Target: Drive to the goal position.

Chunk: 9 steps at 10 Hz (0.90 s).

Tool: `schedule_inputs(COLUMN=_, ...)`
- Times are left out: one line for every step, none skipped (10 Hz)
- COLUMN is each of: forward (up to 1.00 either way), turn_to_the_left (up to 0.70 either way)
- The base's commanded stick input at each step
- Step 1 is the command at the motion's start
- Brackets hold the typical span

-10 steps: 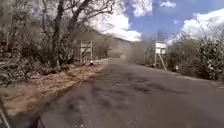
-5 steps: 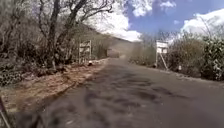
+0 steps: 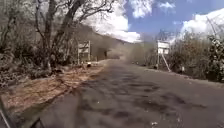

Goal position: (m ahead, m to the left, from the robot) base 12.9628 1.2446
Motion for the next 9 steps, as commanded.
schedule_inputs(forward=0.7, turn_to_the_left=0.0)
schedule_inputs(forward=0.7, turn_to_the_left=0.0)
schedule_inputs(forward=0.7, turn_to_the_left=0.0)
schedule_inputs(forward=0.7, turn_to_the_left=0.0)
schedule_inputs(forward=0.7, turn_to_the_left=0.0)
schedule_inputs(forward=0.7, turn_to_the_left=0.0)
schedule_inputs(forward=0.7, turn_to_the_left=0.0)
schedule_inputs(forward=0.7, turn_to_the_left=0.0)
schedule_inputs(forward=0.7, turn_to_the_left=0.0)
